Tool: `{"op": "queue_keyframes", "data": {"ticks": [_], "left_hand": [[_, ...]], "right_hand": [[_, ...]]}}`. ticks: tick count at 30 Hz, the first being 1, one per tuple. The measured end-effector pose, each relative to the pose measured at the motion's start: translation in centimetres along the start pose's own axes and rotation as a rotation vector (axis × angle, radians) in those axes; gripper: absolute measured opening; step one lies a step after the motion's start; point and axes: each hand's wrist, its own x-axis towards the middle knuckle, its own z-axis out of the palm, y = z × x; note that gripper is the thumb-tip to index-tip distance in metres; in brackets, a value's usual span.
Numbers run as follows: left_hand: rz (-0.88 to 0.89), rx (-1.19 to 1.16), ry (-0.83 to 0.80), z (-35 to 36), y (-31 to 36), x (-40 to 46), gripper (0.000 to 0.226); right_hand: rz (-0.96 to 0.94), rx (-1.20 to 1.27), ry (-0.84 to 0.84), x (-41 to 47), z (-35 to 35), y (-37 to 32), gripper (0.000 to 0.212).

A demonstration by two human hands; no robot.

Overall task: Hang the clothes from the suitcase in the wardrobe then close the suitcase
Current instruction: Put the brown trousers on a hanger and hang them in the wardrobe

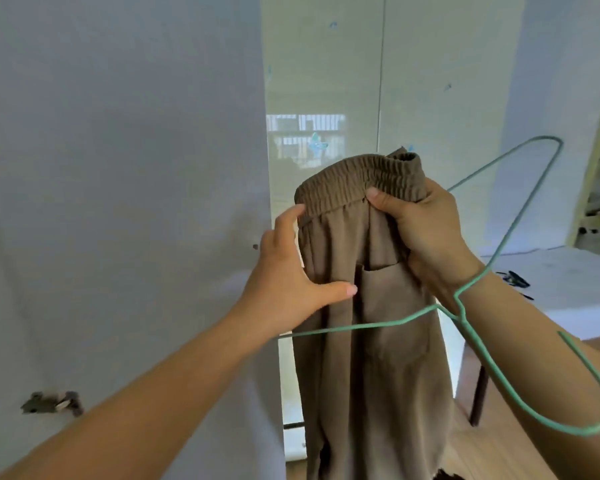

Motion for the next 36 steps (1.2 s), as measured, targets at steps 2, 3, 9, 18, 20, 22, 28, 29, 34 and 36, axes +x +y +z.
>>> {"op": "queue_keyframes", "data": {"ticks": [2, 3, 9, 18, 20, 22, 28, 29, 34, 36], "left_hand": [[-0.142, -0.16, -0.064, 0.5, -0.6, 1.1, 0.134], [-0.217, -0.263, -0.148, 0.6, -0.7, 1.5, 0.136], [-0.126, -0.086, -0.172, 3.6, -1.2, 2.1, 0.019], [0.356, 0.453, -0.234, 4.6, 1.0, 0.5, 0.044], [0.227, 0.272, -0.235, 3.6, 0.6, 3.1, 0.031], [0.161, 0.204, -0.247, 1.6, 0.2, 5.3, 0.03], [0.119, -0.121, -0.342, -4.5, -0.3, 7.3, 0.033], [0.12, -0.136, -0.383, -4.9, -0.4, 7.3, 0.035], [0.099, -0.149, -0.595, -4.3, -1.4, 5.9, 0.039], [0.084, -0.217, -0.68, -4.0, -1.7, 5.3, 0.027]], "right_hand": [[0.112, 0.127, 0.024, -0.2, -1.3, -0.5, 0.02], [0.161, 0.159, 0.04, -0.3, -2.0, -0.8, 0.018], [0.525, -0.026, 0.181, 0.4, -5.2, 0.5, 0.016], [0.617, -0.211, 0.214, 1.3, -6.8, 4.0, 0.015], [0.563, -0.116, -0.004, 1.1, -6.8, 3.5, 0.007], [0.449, 0.052, -0.155, 1.0, -7.8, 3.1, 0.021], [0.649, 0.275, -0.185, -0.1, -11.8, 5.2, 0.017], [0.666, 0.208, -0.204, -0.3, -11.5, 5.6, 0.017], [0.612, 0.359, -0.299, -0.8, -8.3, 3.8, 0.051], [0.56, 0.379, -0.373, -1.0, -7.3, 2.4, 0.043]]}}
